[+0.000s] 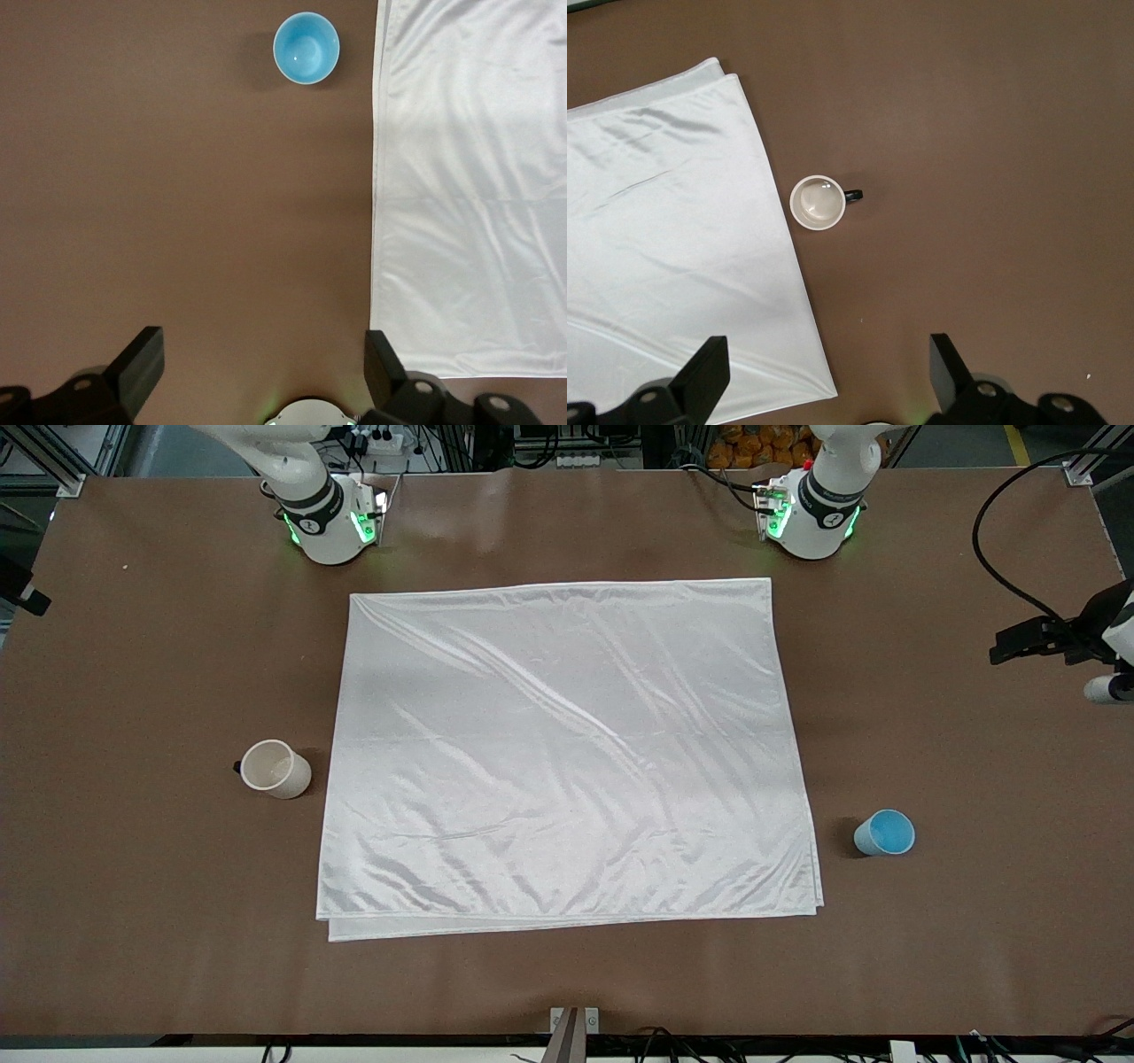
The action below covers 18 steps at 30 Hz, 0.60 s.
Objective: Place blue cup into white mug on cloth
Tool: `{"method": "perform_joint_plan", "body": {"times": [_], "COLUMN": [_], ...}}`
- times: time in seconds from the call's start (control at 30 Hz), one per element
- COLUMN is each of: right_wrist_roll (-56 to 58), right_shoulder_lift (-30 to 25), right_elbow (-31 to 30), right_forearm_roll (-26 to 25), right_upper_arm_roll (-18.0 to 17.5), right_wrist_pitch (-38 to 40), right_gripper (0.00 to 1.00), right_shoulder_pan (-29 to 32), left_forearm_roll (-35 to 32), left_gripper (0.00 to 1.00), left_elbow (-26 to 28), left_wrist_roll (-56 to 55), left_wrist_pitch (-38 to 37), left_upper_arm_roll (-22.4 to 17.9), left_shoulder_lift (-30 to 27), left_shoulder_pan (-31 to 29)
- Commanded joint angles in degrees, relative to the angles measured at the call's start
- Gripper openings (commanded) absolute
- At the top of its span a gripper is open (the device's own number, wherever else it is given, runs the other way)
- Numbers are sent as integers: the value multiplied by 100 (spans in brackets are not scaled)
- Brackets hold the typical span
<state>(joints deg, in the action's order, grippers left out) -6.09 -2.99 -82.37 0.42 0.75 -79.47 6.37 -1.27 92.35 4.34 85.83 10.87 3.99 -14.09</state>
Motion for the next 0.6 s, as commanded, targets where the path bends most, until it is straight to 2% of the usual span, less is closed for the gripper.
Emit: {"method": "perform_joint_plan", "body": {"times": [0.0,0.13,0.57], "right_wrist_roll": [55,55,55], "right_shoulder_lift": [-17,-17,9], "right_elbow": [-217,-394,-1386], "right_forearm_roll": [-7,-7,10], "right_upper_arm_roll": [4,4,-5], "right_wrist_pitch": [-156,-341,-1342], "right_gripper": [100,100,100], "right_shoulder_pan": [13,-4,-31], "left_forearm_roll": [30,21,-155], "left_gripper": [100,100,100], "left_elbow": [-498,-674,-674], "left_wrist_roll": [-83,-74,-74], "left_wrist_pitch": [-14,65,803], "left_upper_arm_roll": [21,12,12], "left_shoulder_lift": [549,831,1411], "left_shoulder_pan": [3,3,38]}}
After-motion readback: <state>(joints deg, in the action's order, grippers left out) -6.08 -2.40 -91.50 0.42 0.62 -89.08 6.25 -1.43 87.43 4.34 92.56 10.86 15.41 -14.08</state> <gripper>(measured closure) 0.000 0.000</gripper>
